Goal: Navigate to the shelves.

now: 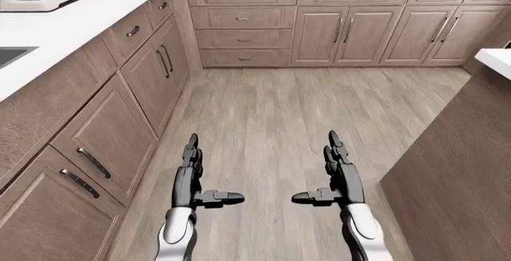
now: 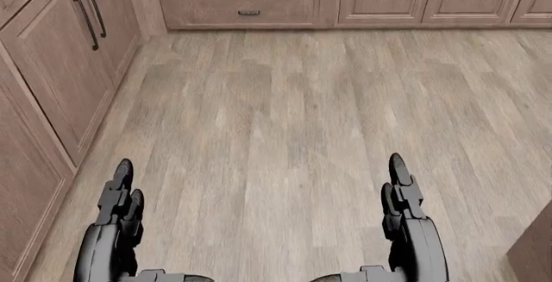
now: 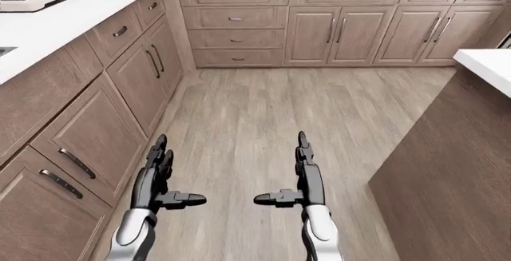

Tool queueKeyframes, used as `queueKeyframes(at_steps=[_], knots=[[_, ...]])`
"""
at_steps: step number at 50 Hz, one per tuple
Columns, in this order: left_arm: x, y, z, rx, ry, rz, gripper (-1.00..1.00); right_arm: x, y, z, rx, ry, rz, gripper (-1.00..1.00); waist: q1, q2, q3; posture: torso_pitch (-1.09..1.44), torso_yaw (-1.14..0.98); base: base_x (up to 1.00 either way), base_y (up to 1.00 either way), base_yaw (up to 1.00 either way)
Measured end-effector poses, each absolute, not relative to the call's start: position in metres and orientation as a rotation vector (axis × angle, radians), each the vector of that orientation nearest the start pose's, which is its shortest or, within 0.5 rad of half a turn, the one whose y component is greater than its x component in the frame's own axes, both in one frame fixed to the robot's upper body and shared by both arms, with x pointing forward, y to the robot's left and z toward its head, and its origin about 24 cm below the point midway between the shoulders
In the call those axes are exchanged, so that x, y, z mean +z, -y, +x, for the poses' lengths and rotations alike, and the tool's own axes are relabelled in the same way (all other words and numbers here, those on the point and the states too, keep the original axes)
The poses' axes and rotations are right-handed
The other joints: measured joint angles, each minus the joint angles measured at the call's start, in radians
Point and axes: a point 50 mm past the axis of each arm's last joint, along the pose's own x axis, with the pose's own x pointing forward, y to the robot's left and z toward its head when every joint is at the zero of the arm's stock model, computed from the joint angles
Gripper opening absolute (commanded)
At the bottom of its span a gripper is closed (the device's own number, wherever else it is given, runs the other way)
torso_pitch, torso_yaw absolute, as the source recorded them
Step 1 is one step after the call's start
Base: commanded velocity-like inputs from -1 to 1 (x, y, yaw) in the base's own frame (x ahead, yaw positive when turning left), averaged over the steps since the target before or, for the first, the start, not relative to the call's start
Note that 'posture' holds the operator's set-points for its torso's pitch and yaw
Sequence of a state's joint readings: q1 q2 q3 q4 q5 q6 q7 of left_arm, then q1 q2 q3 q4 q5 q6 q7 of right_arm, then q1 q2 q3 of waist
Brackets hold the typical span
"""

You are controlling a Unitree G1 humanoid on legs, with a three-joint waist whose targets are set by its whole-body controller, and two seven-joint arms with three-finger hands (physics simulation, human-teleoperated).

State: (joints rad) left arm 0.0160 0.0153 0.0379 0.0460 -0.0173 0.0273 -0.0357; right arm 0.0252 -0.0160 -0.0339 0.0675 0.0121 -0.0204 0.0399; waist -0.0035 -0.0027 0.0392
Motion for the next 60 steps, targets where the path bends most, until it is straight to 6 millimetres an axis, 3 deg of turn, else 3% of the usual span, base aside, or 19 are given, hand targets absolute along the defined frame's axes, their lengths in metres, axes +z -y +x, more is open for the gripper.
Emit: queueKeyframes(at_steps=[5, 8, 10, 13, 17, 21, 23, 25, 27, 32, 34, 38, 40, 42, 48, 49, 52, 54, 60], knots=[[0.024, -0.155, 0.250, -0.016, -0.089, -0.010, 1.00, 0.019, 0.165, 0.246, -0.024, -0.084, -0.006, 1.00, -0.003, 0.020, -0.002, 0.00, 0.00, 0.19, 0.00, 0.00], [0.026, -0.158, 0.250, -0.010, -0.079, -0.005, 1.00, 0.023, 0.163, 0.248, -0.017, -0.066, -0.002, 1.00, -0.001, 0.058, 0.002, 0.00, 0.00, 0.18, 0.00, 0.00], [0.025, -0.163, 0.249, 0.011, -0.086, 0.002, 1.00, 0.021, 0.157, 0.248, 0.005, -0.071, 0.006, 1.00, 0.010, 0.041, 0.007, 0.00, 0.00, 0.19, 0.00, 0.00], [0.020, -0.167, 0.247, 0.030, -0.108, 0.003, 1.00, 0.017, 0.153, 0.247, 0.024, -0.090, 0.007, 1.00, 0.017, 0.049, 0.003, 0.00, 0.00, 0.19, 0.00, 0.00], [0.024, -0.164, 0.249, 0.020, -0.091, 0.002, 1.00, 0.020, 0.157, 0.247, 0.013, -0.082, 0.005, 1.00, 0.021, 0.014, 0.006, 0.00, 0.00, 0.23, -0.01, 0.00], [0.028, -0.163, 0.250, 0.013, -0.072, 0.000, 1.00, 0.024, 0.158, 0.248, 0.010, -0.060, 0.004, 1.00, 0.024, -0.050, -0.004, 0.00, 0.00, 0.26, -0.02, 0.00], [0.025, -0.157, 0.250, -0.005, -0.086, -0.010, 1.00, 0.022, 0.163, 0.248, -0.007, -0.069, -0.003, 1.00, 0.009, -0.034, 0.004, 0.00, 0.00, 0.26, -0.01, 0.00], [0.021, -0.154, 0.249, -0.019, -0.103, -0.012, 1.00, 0.017, 0.166, 0.246, -0.021, -0.090, -0.003, 1.00, -0.002, -0.042, 0.007, 0.00, 0.00, 0.26, -0.02, 0.00], [0.021, -0.155, 0.248, -0.017, -0.108, -0.010, 1.00, 0.016, 0.166, 0.245, -0.022, -0.097, -0.003, 1.00, -0.006, -0.033, 0.007, 0.00, 0.00, 0.25, -0.02, 0.00], [0.026, -0.158, 0.250, -0.005, -0.081, -0.007, 1.00, 0.020, 0.163, 0.247, -0.011, -0.075, -0.003, 1.00, -0.011, 0.028, 0.013, 0.00, 0.00, 0.26, -0.02, 0.00], [0.028, -0.158, 0.250, -0.006, -0.071, -0.006, 1.00, 0.021, 0.163, 0.248, -0.010, -0.068, -0.003, 1.00, -0.012, 0.067, 0.005, 0.00, 0.00, 0.26, -0.02, 0.00], [0.022, -0.166, 0.248, 0.024, -0.101, 0.003, 1.00, 0.017, 0.153, 0.247, 0.020, -0.092, 0.012, 1.00, 0.013, 0.068, 0.009, 0.00, 0.00, 0.26, -0.02, 0.00], [0.019, -0.167, 0.247, 0.029, -0.114, 0.002, 1.00, 0.015, 0.154, 0.246, 0.020, -0.102, 0.013, 1.00, 0.019, 0.060, 0.003, 0.00, 0.00, 0.26, -0.02, 0.00], [0.022, -0.166, 0.248, 0.025, -0.104, 0.002, 1.00, 0.017, 0.157, 0.247, 0.010, -0.094, 0.012, 1.00, 0.021, 0.040, 0.001, 0.00, 0.00, 0.26, -0.02, 0.00], [0.028, -0.163, 0.250, 0.014, -0.071, 0.000, 1.00, 0.025, 0.160, 0.250, -0.002, -0.054, 0.018, 1.00, 0.026, -0.054, -0.010, 0.00, 0.00, 0.26, -0.02, 0.00], [0.027, -0.159, 0.251, 0.004, -0.076, -0.008, 1.00, 0.024, 0.163, 0.250, -0.011, -0.060, 0.013, 1.00, 0.019, -0.043, -0.008, 0.00, 0.00, 0.26, -0.02, 0.00], [0.021, -0.154, 0.249, -0.020, -0.104, -0.012, 1.00, 0.016, 0.168, 0.247, -0.036, -0.099, 0.016, 1.00, -0.001, -0.047, 0.002, 0.00, 0.00, 0.26, -0.02, 0.00], [0.020, -0.155, 0.248, -0.018, -0.109, -0.010, 1.00, 0.015, 0.168, 0.246, -0.036, -0.106, 0.017, 1.00, -0.006, -0.037, 0.001, 0.00, 0.00, 0.26, -0.02, 0.00], [0.027, -0.158, 0.250, -0.005, -0.074, -0.006, 1.00, 0.021, 0.165, 0.249, -0.023, -0.074, 0.018, 1.00, -0.014, 0.042, 0.005, 0.00, 0.00, 0.26, -0.02, 0.00]])
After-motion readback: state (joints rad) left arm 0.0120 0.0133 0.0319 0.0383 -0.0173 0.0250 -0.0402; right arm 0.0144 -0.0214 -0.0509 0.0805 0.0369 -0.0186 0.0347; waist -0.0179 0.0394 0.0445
